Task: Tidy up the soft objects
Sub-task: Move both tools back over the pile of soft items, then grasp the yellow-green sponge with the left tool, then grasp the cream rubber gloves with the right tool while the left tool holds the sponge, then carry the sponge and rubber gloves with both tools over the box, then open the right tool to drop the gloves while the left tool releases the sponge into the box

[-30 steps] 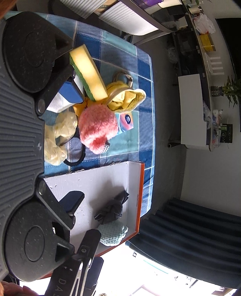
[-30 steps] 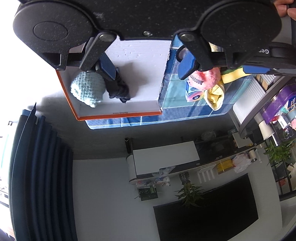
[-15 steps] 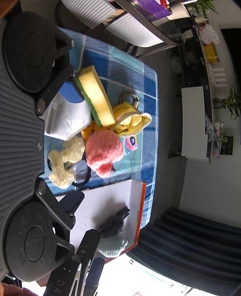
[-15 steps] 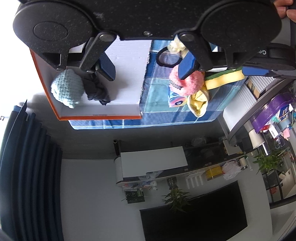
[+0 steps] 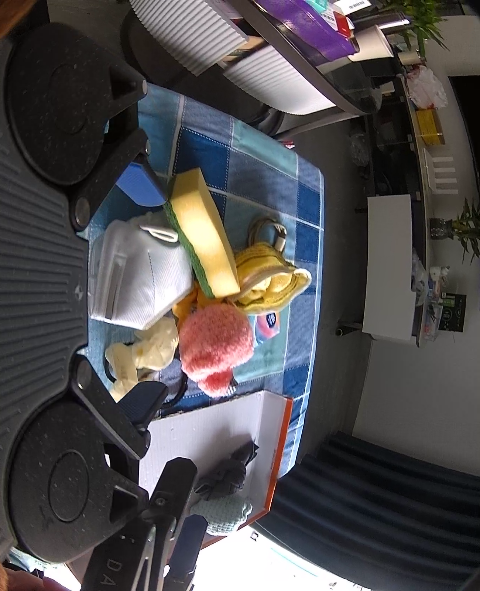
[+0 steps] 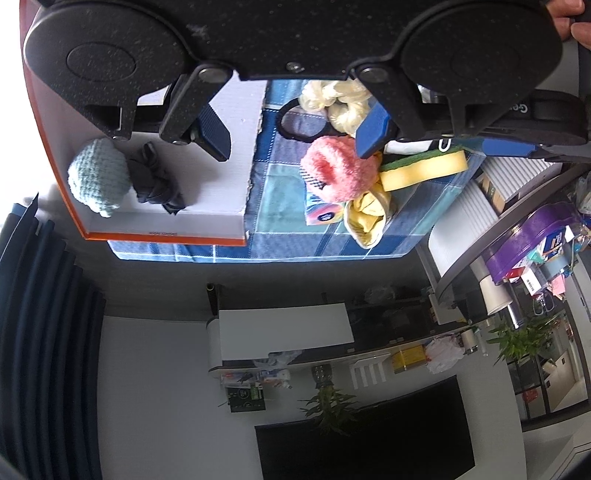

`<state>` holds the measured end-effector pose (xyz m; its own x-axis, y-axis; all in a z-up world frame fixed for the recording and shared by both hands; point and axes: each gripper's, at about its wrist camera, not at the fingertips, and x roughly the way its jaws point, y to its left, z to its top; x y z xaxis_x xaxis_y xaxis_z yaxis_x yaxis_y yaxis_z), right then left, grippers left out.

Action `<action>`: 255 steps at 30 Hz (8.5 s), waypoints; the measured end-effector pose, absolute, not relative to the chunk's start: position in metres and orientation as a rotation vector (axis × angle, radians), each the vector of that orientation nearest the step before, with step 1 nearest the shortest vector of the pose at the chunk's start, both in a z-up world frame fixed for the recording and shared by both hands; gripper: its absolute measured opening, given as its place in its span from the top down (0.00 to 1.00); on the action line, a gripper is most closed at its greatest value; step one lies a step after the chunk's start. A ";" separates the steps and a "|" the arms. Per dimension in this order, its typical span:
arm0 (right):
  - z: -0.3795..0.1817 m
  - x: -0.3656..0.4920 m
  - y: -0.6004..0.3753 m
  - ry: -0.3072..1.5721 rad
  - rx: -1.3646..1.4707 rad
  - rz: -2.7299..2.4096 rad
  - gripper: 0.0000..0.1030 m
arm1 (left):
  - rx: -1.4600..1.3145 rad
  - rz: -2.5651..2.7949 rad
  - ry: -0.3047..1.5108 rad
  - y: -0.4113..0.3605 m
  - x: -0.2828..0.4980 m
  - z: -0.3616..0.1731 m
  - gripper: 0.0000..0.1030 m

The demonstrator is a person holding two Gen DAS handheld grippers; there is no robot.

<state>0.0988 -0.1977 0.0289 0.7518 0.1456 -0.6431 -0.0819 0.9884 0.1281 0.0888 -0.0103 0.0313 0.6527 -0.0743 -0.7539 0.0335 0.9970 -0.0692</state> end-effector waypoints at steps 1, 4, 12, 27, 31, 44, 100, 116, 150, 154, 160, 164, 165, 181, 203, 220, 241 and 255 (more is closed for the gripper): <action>0.028 0.099 -0.196 0.712 0.093 0.128 0.14 | -0.054 -0.059 0.859 -0.008 0.089 0.030 0.00; 0.024 0.100 -0.190 0.720 0.084 0.138 0.14 | -0.062 -0.055 0.866 -0.002 0.088 0.027 0.00; 0.012 0.100 -0.179 0.746 0.083 0.164 0.14 | -0.084 -0.057 0.873 0.014 0.083 0.016 0.00; -0.012 0.089 -0.196 0.784 0.160 0.150 0.14 | -0.102 -0.142 0.867 0.050 0.076 -0.014 0.00; -0.015 0.088 -0.200 0.789 0.178 0.145 0.14 | -0.068 -0.157 0.859 0.041 0.084 -0.021 0.00; -0.015 0.086 -0.203 0.794 0.178 0.133 0.14 | -0.167 -0.187 0.907 0.030 0.101 -0.042 0.00; -0.030 0.113 -0.164 0.853 0.077 0.241 0.14 | -0.275 -0.175 0.753 0.093 0.128 0.009 0.30; -0.027 0.113 -0.155 0.827 0.028 0.262 0.67 | -0.298 -0.151 0.701 0.092 0.099 0.029 0.30; 0.046 0.064 -0.221 0.638 0.137 0.077 0.68 | -0.118 -0.118 0.651 -0.008 0.074 0.050 0.31; 0.048 0.061 -0.227 0.635 0.141 0.064 0.68 | -0.101 -0.122 0.661 -0.017 0.074 0.050 0.31; 0.048 0.056 -0.237 0.628 0.155 0.043 0.68 | -0.067 -0.134 0.670 -0.028 0.072 0.048 0.31; 0.049 0.052 -0.243 0.624 0.165 0.034 0.68 | -0.051 -0.147 0.675 -0.037 0.072 0.047 0.31; 0.049 0.052 -0.245 0.623 0.167 0.031 0.68 | -0.047 -0.150 0.676 -0.039 0.071 0.047 0.31; 0.051 0.043 -0.263 0.610 0.195 -0.011 0.68 | -0.008 -0.211 0.688 -0.072 0.071 0.045 0.31; 0.049 0.031 -0.303 0.595 0.240 -0.099 0.68 | 0.034 -0.314 0.699 -0.126 0.078 0.036 0.31; 0.037 0.040 -0.321 0.617 0.273 -0.134 0.68 | 0.060 -0.342 0.726 -0.154 0.087 0.025 0.31; 0.021 0.056 -0.329 0.638 0.270 -0.142 0.55 | 0.075 -0.347 0.763 -0.166 0.096 0.010 0.31; 0.024 0.048 -0.340 0.614 0.309 -0.155 0.36 | 0.053 -0.425 0.809 -0.171 0.092 0.000 0.19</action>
<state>0.0482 -0.3397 0.0243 0.8077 -0.0513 -0.5873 0.2331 0.9428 0.2383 0.0923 -0.1714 0.0001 0.6110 -0.3480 -0.7110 0.3879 0.9146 -0.1143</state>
